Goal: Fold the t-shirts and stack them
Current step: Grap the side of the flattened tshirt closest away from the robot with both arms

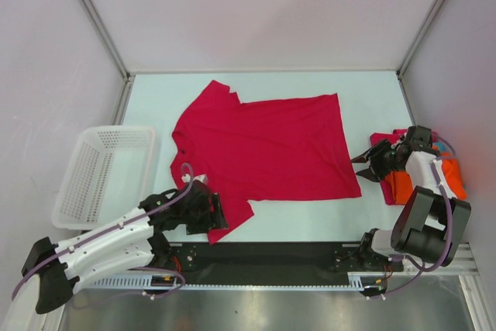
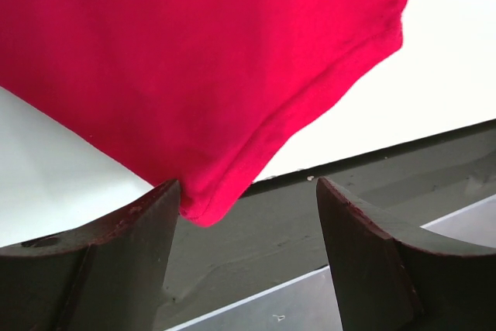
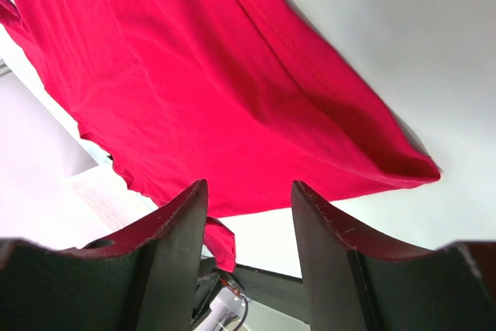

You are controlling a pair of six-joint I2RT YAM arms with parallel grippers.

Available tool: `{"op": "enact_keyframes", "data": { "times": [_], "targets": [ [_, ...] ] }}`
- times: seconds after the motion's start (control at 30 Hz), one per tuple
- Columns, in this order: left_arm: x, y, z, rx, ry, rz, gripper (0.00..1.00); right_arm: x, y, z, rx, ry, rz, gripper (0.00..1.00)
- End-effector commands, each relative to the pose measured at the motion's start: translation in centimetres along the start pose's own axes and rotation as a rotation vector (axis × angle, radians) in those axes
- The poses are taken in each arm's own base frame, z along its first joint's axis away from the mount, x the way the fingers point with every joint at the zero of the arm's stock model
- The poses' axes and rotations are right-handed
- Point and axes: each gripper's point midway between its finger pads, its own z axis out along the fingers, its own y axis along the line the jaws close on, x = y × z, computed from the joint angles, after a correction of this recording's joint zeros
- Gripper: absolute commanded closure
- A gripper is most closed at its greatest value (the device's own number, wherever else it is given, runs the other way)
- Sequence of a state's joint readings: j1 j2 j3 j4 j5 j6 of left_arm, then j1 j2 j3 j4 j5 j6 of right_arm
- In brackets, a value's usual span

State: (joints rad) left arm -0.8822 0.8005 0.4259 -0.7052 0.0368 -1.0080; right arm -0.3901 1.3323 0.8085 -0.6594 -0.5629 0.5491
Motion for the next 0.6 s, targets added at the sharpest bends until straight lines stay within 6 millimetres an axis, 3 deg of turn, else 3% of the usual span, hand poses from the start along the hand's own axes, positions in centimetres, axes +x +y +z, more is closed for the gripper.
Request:
{"op": "enact_keyframes", "data": {
  "times": [0.0, 0.13, 0.27, 0.57],
  "targets": [
    [0.0, -0.2, -0.3, 0.013, -0.031, -0.056, 0.24, -0.8, 1.0, -0.2, -0.021, -0.019, -0.037, 0.48],
    [0.9, 0.5, -1.2, -0.013, -0.007, -0.067, 0.24, -0.8, 1.0, -0.1, -0.015, -0.013, -0.036, 0.48],
    [0.6, 0.8, -2.2, -0.014, -0.046, -0.086, 0.24, -0.8, 0.9, 0.1, -0.007, -0.012, -0.040, 0.48],
    [1.4, 1.7, -1.9, -0.034, -0.025, -0.112, 0.23, -1.0, 0.4, 0.3, 0.020, -0.014, -0.041, 0.48]
  ]
}}
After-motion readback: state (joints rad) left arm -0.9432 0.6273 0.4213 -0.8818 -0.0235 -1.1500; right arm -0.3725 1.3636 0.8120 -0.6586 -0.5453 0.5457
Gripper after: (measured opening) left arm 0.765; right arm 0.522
